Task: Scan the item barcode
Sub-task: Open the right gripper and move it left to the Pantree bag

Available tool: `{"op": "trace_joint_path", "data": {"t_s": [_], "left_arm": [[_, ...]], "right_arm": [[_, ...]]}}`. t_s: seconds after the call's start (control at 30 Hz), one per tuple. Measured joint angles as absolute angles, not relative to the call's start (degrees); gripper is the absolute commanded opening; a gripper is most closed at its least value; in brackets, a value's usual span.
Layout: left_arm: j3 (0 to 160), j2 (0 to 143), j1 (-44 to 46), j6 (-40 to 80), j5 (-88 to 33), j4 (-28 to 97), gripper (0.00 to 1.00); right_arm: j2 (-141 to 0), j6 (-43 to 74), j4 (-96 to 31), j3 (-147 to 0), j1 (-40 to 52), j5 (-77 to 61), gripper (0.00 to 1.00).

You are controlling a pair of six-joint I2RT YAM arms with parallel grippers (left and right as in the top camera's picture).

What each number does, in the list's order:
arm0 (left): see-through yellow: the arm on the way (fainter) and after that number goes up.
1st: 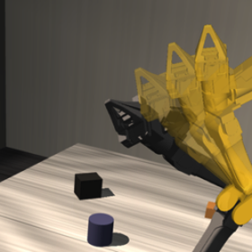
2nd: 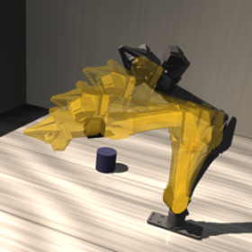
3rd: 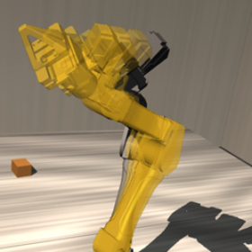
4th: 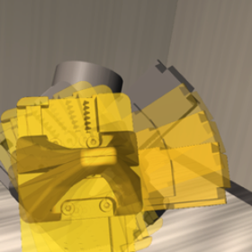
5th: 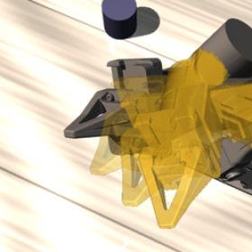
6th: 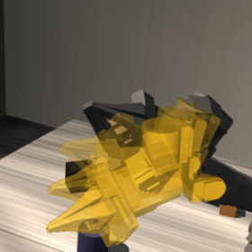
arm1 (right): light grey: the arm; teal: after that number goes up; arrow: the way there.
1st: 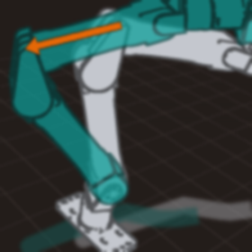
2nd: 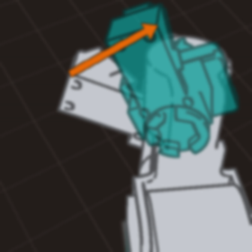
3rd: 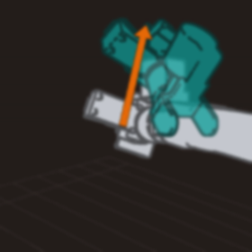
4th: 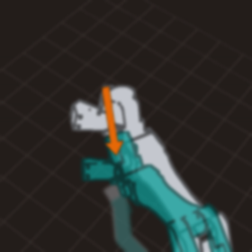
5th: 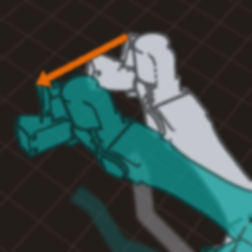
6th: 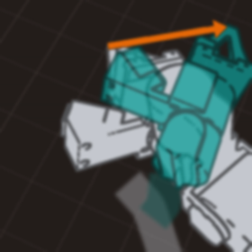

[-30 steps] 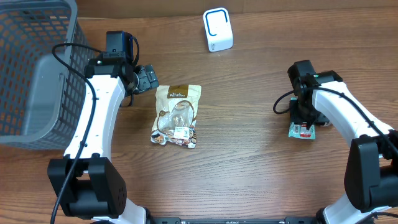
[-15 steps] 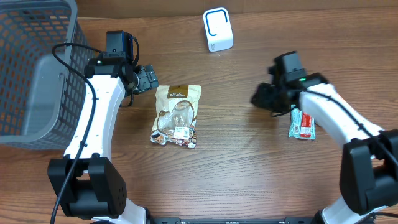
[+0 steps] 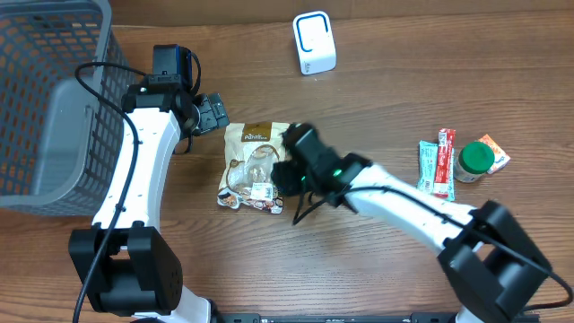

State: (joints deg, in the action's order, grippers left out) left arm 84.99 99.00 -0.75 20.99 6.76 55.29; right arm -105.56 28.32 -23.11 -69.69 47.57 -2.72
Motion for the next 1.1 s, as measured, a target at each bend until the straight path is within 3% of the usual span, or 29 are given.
{"op": "trace_joint_path", "data": {"t_s": [0.57, 0.6, 0.63, 0.67, 0.7, 0.9, 1.1], "left_arm": [[85.0, 99.0, -0.8, 21.0, 6.4, 51.9, 1.00], [85.0, 99.0, -0.8, 21.0, 5.8, 51.9, 0.88], [85.0, 99.0, -0.8, 21.0, 5.0, 52.1, 0.58], [85.0, 99.0, -0.8, 20.7, 3.6, 52.7, 0.22], [85.0, 99.0, -0.8, 20.9, 2.5, 53.3, 0.04], [83.8, 99.0, -0.8, 21.0, -0.2, 56.1, 0.04], [74.7, 99.0, -0.8, 21.1, 0.9, 49.0, 0.04]], "right_arm": [[-105.9, 28.5, -25.7, -69.7, 45.0, 2.5, 0.67], [-105.9, 28.5, -25.9, -69.7, 44.9, 2.5, 0.67], [-105.9, 28.5, -26.2, -69.7, 44.7, 2.5, 0.67], [-105.9, 28.5, -26.6, -69.7, 44.6, 2.5, 0.67], [-105.9, 28.5, -26.8, -69.7, 44.4, 2.6, 0.67], [-105.9, 28.5, -28.1, -69.7, 42.8, 2.6, 0.67], [-105.9, 28.5, -28.3, -69.7, 42.4, 2.9, 0.67]]}}
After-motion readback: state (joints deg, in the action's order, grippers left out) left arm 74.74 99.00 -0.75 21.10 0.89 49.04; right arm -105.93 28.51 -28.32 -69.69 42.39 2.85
